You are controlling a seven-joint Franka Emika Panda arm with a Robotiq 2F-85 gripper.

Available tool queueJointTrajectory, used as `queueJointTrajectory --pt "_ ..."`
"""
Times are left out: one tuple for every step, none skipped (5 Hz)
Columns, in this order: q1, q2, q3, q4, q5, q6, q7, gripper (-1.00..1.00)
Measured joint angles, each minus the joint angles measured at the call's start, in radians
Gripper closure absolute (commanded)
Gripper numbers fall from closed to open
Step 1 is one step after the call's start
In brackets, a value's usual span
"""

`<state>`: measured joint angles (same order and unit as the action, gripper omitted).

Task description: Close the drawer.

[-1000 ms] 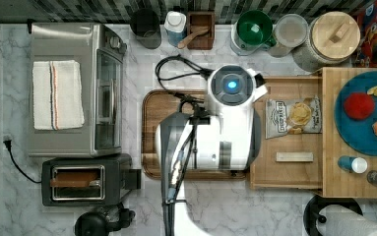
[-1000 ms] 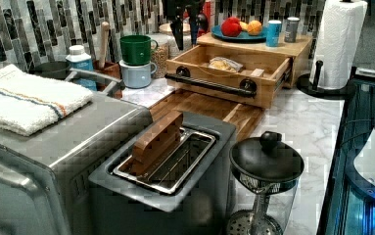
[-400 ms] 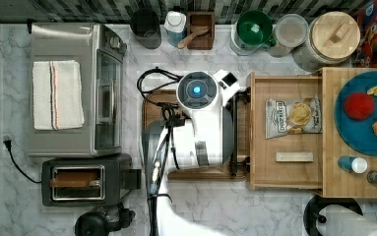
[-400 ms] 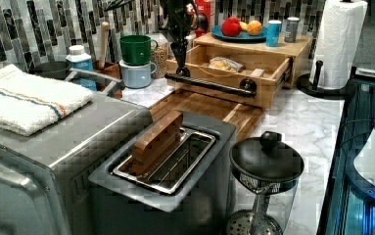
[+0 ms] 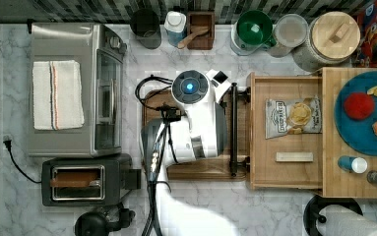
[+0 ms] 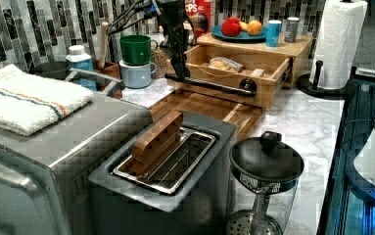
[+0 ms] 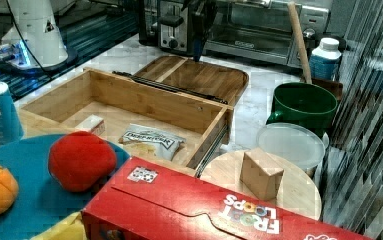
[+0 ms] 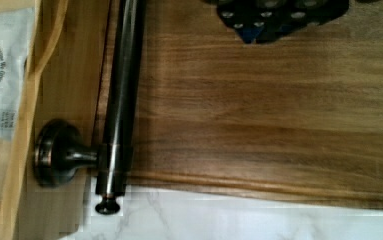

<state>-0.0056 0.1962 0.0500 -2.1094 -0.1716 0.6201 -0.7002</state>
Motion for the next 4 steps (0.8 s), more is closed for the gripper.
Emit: queueJointTrajectory --pt "-0.013 0.027 0.0 -0.025 -0.018 0.066 -0.001 1.0" --pt "-0.015 0.03 -0.012 -0.064 -0.018 0.087 -0.004 1.0" --pt "-0.023 0.03 -0.015 -0.096 -0.029 0.122 -0.038 1.0" --pt "-0.03 0.034 -0.013 -0.107 -0.031 0.131 -0.067 1.0"
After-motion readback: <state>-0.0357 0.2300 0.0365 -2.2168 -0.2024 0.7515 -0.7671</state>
